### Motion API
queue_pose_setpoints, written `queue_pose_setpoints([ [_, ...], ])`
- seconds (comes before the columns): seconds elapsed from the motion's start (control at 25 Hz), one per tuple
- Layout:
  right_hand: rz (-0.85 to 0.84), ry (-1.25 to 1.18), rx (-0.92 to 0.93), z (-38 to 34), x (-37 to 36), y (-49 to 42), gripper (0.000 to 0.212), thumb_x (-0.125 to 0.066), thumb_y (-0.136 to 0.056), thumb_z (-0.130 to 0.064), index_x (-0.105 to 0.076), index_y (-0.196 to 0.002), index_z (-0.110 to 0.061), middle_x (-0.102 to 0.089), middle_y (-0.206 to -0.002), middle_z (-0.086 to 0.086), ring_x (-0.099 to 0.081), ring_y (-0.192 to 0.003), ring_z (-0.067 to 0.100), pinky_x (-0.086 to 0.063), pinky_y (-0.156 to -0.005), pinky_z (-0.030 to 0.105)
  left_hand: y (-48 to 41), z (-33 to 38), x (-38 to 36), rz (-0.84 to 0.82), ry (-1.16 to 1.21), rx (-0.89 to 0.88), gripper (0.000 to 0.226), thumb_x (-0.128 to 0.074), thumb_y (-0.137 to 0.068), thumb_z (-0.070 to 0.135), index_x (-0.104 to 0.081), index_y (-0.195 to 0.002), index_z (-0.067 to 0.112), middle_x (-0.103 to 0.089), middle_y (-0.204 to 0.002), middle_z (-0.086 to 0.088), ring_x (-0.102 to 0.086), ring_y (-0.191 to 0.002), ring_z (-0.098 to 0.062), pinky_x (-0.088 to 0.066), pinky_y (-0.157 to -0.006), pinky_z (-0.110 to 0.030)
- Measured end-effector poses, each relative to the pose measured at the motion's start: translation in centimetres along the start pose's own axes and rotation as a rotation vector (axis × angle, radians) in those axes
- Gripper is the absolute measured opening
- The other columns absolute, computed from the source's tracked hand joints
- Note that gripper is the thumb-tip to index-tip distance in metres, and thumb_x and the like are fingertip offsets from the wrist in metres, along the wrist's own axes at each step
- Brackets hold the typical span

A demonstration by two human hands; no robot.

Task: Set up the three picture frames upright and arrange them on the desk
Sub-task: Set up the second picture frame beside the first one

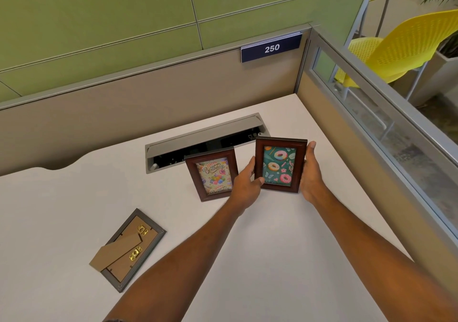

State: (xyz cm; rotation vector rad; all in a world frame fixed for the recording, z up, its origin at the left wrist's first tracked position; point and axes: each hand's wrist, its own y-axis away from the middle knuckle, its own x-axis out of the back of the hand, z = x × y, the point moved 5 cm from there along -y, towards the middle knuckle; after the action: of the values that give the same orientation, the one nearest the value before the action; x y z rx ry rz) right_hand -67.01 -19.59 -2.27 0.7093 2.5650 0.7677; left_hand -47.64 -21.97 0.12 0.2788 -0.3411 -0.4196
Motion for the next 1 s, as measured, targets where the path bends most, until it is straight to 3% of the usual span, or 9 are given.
queue_pose_setpoints([
  [0.28,-0.008,-0.022,0.018,0.3,0.4,-0.2,0.088,-0.024,-0.095,-0.087,-0.078,-0.128,-0.025,-0.082,-0.122,0.011,-0.079,-0.112,0.034,-0.06,-0.101,0.055,0.0,-0.4,-0.2,-0.018,-0.026,-0.007,0.07,-0.057,-0.106,0.001,-0.037,-0.165,0.033,-0.056,-0.153,0.012,-0.047,-0.143,-0.008,-0.048,-0.119,-0.035],
  [0.44,-0.042,-0.002,0.027,0.2,0.4,0.2,0.085,-0.021,-0.097,-0.086,-0.079,-0.122,-0.028,-0.083,-0.117,0.006,-0.08,-0.107,0.028,-0.061,-0.097,0.048,0.8,0.0,-0.4,-0.035,-0.05,0.039,0.076,-0.06,-0.107,0.009,-0.023,-0.171,0.029,-0.05,-0.163,0.002,-0.042,-0.153,-0.018,-0.042,-0.118,-0.033],
  [0.52,-0.027,0.04,0.028,0.4,1.1,0.5,0.084,-0.021,-0.098,-0.085,-0.076,-0.12,-0.026,-0.083,-0.112,0.002,-0.079,-0.104,0.024,-0.059,-0.096,0.043,1.6,0.1,-0.5,-0.002,-0.082,0.067,0.077,-0.061,-0.108,0.013,-0.019,-0.172,0.023,-0.046,-0.166,-0.002,-0.04,-0.154,-0.022,-0.039,-0.119,-0.035],
  [0.6,0.046,0.095,0.032,0.7,2.5,0.6,0.078,-0.027,-0.1,-0.082,-0.072,-0.117,-0.021,-0.08,-0.109,0.002,-0.077,-0.101,0.022,-0.058,-0.093,0.041,2.7,-0.4,-0.8,0.081,-0.045,0.079,0.07,-0.06,-0.108,0.013,-0.028,-0.17,0.018,-0.047,-0.166,-0.004,-0.042,-0.154,-0.024,-0.04,-0.122,-0.04],
  [0.68,0.183,0.151,0.049,1.2,4.2,0.4,0.062,-0.045,-0.106,-0.068,-0.075,-0.11,-0.013,-0.081,-0.109,0.008,-0.077,-0.093,0.022,-0.058,-0.08,0.036,4.3,-1.4,-0.8,0.196,0.002,0.076,0.05,-0.057,-0.109,0.014,-0.051,-0.158,0.016,-0.063,-0.152,-0.006,-0.059,-0.142,-0.024,-0.052,-0.116,-0.039],
  [0.76,0.351,0.192,0.036,1.8,6.2,0.5,0.041,-0.066,-0.105,-0.043,-0.078,-0.112,-0.005,-0.082,-0.11,0.014,-0.076,-0.08,0.019,-0.054,-0.068,0.029,6.2,-2.5,-0.8,0.241,0.025,0.075,0.032,-0.055,-0.108,0.016,-0.071,-0.135,0.018,-0.08,-0.121,-0.002,-0.075,-0.114,-0.019,-0.061,-0.099,-0.033],
  [0.84,0.458,0.2,0.007,2.6,7.7,0.9,0.03,-0.073,-0.101,-0.029,-0.08,-0.111,-0.002,-0.083,-0.102,0.013,-0.073,-0.071,0.015,-0.057,-0.07,0.029,7.8,-3.8,-0.5,0.211,0.105,0.107,0.025,-0.056,-0.107,0.016,-0.078,-0.118,0.018,-0.083,-0.097,-0.001,-0.079,-0.093,-0.018,-0.064,-0.086,-0.029],
  [0.92,0.516,0.224,-0.008,3.5,8.5,1.7,0.029,-0.073,-0.1,-0.03,-0.082,-0.106,-0.003,-0.081,-0.089,0.008,-0.072,-0.069,0.015,-0.062,-0.081,0.036,8.9,-5.1,0.4,0.214,0.143,0.145,0.021,-0.059,-0.106,0.017,-0.08,-0.111,0.017,-0.083,-0.09,-0.002,-0.08,-0.086,-0.021,-0.064,-0.08,-0.028],
  [1.0,0.527,0.24,-0.012,4.4,8.2,2.8,0.029,-0.071,-0.1,-0.032,-0.082,-0.103,-0.004,-0.078,-0.084,0.007,-0.071,-0.07,0.018,-0.062,-0.083,0.039,9.6,-6.1,1.8,0.245,0.141,0.168,0.019,-0.061,-0.105,0.019,-0.08,-0.107,0.018,-0.083,-0.087,-0.002,-0.08,-0.083,-0.021,-0.065,-0.078,-0.028],
])
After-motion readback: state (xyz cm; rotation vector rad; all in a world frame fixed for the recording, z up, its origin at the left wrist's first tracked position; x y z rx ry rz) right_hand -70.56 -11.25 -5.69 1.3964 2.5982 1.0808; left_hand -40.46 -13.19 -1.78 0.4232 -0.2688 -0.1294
